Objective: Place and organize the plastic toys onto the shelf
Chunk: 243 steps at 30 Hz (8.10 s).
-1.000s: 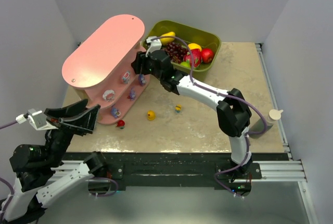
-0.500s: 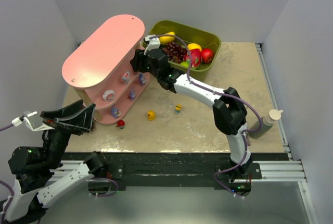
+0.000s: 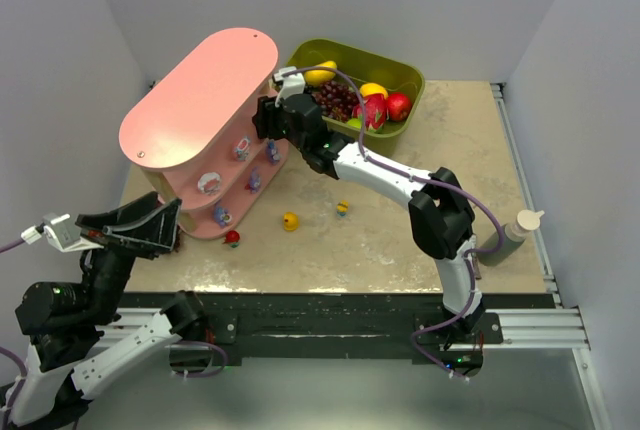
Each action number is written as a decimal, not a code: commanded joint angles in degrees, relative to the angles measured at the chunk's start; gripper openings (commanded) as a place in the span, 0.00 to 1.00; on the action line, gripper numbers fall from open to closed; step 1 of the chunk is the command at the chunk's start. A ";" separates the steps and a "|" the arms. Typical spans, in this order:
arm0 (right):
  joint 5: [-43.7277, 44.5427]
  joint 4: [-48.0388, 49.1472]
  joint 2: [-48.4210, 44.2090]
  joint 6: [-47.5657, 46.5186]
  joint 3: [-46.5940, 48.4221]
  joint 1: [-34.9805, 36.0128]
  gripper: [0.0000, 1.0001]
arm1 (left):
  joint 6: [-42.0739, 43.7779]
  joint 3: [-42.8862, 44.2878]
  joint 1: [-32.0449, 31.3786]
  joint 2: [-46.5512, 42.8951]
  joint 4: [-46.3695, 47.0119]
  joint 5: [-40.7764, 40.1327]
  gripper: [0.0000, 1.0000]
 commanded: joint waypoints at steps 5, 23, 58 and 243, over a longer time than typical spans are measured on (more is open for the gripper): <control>-0.78 3.04 -0.77 -2.55 -0.05 0.37 0.68 | -0.72 0.02 0.21 -0.90 -0.02 -1.55 0.78; -2.19 1.81 -7.08 -3.95 -0.93 0.37 0.86 | -0.98 0.11 0.21 -1.08 -0.19 -2.08 0.79; 11.25 -8.47 -21.70 9.75 -36.00 16.71 0.85 | -4.85 1.78 0.21 3.32 -4.94 -5.33 0.84; 27.08 36.53 -12.72 28.92 -65.97 22.87 0.00 | -5.47 13.29 0.21 18.17 -13.20 -14.30 0.85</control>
